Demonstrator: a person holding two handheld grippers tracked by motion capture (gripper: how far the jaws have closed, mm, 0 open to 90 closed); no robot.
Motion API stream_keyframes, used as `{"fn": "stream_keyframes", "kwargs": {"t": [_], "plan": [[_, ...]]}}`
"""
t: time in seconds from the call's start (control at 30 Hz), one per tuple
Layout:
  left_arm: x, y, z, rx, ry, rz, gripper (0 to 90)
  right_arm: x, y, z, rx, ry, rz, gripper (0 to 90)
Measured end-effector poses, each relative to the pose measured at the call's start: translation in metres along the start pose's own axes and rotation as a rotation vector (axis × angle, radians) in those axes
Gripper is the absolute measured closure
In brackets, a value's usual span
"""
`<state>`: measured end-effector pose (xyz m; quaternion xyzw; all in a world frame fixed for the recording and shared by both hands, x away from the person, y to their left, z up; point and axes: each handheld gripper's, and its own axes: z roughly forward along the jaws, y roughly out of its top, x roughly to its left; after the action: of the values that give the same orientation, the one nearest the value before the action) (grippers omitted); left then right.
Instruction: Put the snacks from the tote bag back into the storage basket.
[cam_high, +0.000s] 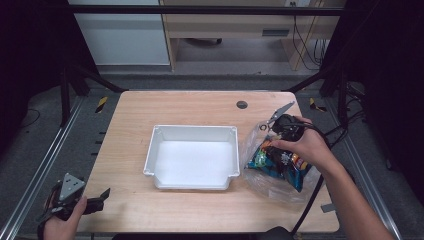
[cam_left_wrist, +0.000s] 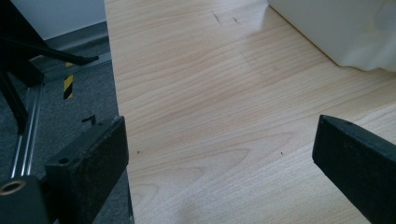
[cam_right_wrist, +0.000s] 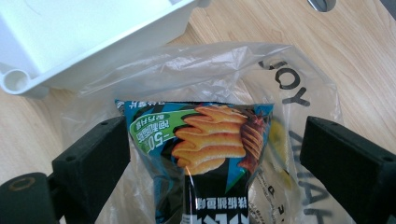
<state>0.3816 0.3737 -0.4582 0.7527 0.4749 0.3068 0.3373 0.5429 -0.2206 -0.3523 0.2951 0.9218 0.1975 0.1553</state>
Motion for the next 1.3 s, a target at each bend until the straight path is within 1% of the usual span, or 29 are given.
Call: {"fn": "stream_keyframes", "kwargs": {"t": [0.1, 0.13, 0.3, 0.37, 0.47, 0.5, 0.53, 0.57, 0.6, 0.67, 0.7, 0.73, 0.77, 0.83, 0.9, 0.93, 0.97, 1.0, 1.03, 1.07, 1.17, 1.2, 1.3], "plan": [[0.001, 0.001, -0.001, -0.003, 0.002, 0.001, 3.1, 0.000, 0.002, 0.005, 0.017, -0.003, -0.017, 9.2], [0.002, 0.000, -0.001, -0.002, 0.000, -0.001, 3.1, 0.001, 0.003, 0.006, 0.021, -0.001, -0.014, 9.1], [0.002, 0.001, 0.000, -0.002, 0.000, -0.001, 3.1, 0.003, 0.006, 0.007, 0.021, 0.009, -0.029, 6.9], [0.003, 0.001, 0.000, 0.003, -0.001, 0.004, 3.1, 0.001, 0.004, 0.010, 0.038, 0.006, -0.041, 6.6], [0.001, 0.001, 0.001, 0.008, -0.005, 0.008, 3.1, -0.002, -0.001, 0.016, 0.067, -0.005, -0.040, 6.5], [0.001, 0.001, 0.001, 0.008, -0.005, 0.008, 3.1, -0.002, -0.001, 0.016, 0.067, -0.005, -0.040, 6.5], [0.000, 0.001, 0.001, 0.008, -0.005, 0.012, 3.1, -0.005, -0.007, 0.020, 0.090, -0.012, -0.041, 6.5], [0.000, 0.001, 0.001, 0.008, -0.005, 0.012, 3.1, -0.007, -0.011, 0.022, 0.091, -0.008, -0.025, 6.4], [0.000, 0.001, 0.001, 0.011, -0.007, 0.014, 3.1, -0.007, -0.011, 0.022, 0.091, -0.008, -0.025, 6.4], [-0.001, 0.002, 0.002, 0.008, -0.010, 0.013, 3.0, -0.009, -0.022, 0.030, 0.107, 0.010, 0.006, 6.7], [-0.001, 0.002, 0.002, 0.008, -0.010, 0.013, 3.0, -0.009, -0.022, 0.030, 0.107, 0.010, 0.006, 6.7], [-0.002, 0.002, 0.002, 0.010, -0.011, 0.017, 3.0, -0.009, -0.026, 0.033, 0.112, 0.015, 0.005, 6.7], [-0.002, 0.002, 0.002, 0.012, -0.010, 0.021, 3.1, -0.010, -0.034, 0.038, 0.119, 0.031, 0.016, 6.8], [-0.003, 0.002, 0.003, 0.014, -0.011, 0.022, 3.0, -0.010, -0.037, 0.040, 0.118, 0.035, 0.022, 6.7], [-0.004, 0.002, 0.003, 0.018, -0.013, 0.024, 3.0, -0.011, -0.043, 0.042, 0.117, 0.042, 0.040, 6.7], [-0.004, 0.002, 0.003, 0.018, -0.014, 0.026, 3.0, -0.012, -0.049, 0.046, 0.117, 0.044, 0.047, 6.8], [-0.004, 0.002, 0.003, 0.019, -0.015, 0.029, 3.0, -0.012, -0.049, 0.046, 0.117, 0.044, 0.047, 6.8], [-0.005, 0.002, 0.003, 0.023, -0.015, 0.036, 3.0, -0.011, -0.054, 0.048, 0.123, 0.052, 0.062, 7.4], [-0.005, 0.002, 0.003, 0.022, -0.015, 0.037, 3.0, -0.011, -0.056, 0.049, 0.122, 0.056, 0.056, 7.6], [-0.006, 0.002, 0.003, 0.022, -0.016, 0.037, 3.0, -0.010, -0.057, 0.050, 0.125, 0.058, 0.067, 7.6], [-0.006, 0.003, 0.003, 0.022, -0.015, 0.039, 3.0, -0.009, -0.060, 0.052, 0.122, 0.059, 0.070, 7.7], [-0.006, 0.003, 0.003, 0.023, -0.016, 0.041, 3.0, -0.008, -0.062, 0.055, 0.126, 0.066, 0.071, 8.7], [-0.007, 0.003, 0.003, 0.025, -0.016, 0.042, 3.0, -0.006, -0.063, 0.057, 0.131, 0.067, 0.072, 9.9]]}}
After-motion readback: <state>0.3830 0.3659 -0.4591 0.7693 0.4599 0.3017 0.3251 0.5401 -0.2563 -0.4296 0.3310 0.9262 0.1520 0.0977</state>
